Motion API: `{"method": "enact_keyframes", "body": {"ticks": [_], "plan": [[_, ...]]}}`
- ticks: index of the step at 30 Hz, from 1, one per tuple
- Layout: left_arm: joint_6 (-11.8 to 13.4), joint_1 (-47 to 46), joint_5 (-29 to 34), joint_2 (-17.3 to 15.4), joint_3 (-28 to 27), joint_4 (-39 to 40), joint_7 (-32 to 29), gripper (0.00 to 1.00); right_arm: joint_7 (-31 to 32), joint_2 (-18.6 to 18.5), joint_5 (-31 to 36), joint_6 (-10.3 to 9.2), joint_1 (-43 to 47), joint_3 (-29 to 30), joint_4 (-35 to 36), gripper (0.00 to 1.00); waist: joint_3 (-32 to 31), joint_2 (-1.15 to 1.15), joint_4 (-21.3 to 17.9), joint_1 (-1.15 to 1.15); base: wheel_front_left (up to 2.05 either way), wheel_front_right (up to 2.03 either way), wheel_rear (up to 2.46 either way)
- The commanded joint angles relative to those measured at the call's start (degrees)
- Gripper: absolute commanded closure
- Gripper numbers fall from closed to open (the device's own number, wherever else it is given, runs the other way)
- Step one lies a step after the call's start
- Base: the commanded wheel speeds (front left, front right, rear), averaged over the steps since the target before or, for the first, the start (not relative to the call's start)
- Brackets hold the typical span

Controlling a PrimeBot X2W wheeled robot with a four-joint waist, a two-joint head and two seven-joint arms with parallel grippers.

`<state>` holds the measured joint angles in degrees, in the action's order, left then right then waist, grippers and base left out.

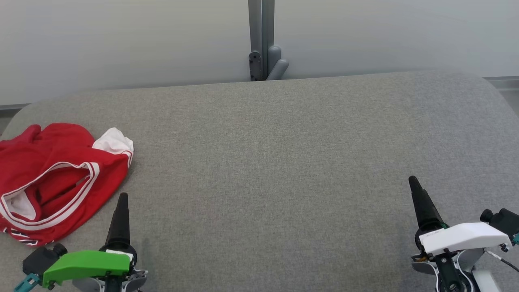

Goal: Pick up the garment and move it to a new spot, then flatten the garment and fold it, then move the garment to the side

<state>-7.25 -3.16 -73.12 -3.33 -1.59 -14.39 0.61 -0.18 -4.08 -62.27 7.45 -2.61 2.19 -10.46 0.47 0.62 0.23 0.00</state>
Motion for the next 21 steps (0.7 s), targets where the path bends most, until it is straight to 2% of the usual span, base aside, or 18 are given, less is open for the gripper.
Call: {"method": "enact_keyframes", "body": {"ticks": [1,21], "plan": [[-0.01,-1.26,3.42,-0.90,0.44,0.58,0.59,0.00,-0.70,-0.28,3.11,0.02,-0.33,-0.25,1.23,0.00,0.00,-0.14,0.02,0.00,0.00,0.00,0.00],[0.07,0.11,26.50,-0.74,1.10,0.68,4.62,0.00,-4.82,-0.19,21.61,0.03,0.85,-2.73,0.47,0.00,-0.11,-0.24,0.19,0.00,0.00,0.00,0.00]]}}
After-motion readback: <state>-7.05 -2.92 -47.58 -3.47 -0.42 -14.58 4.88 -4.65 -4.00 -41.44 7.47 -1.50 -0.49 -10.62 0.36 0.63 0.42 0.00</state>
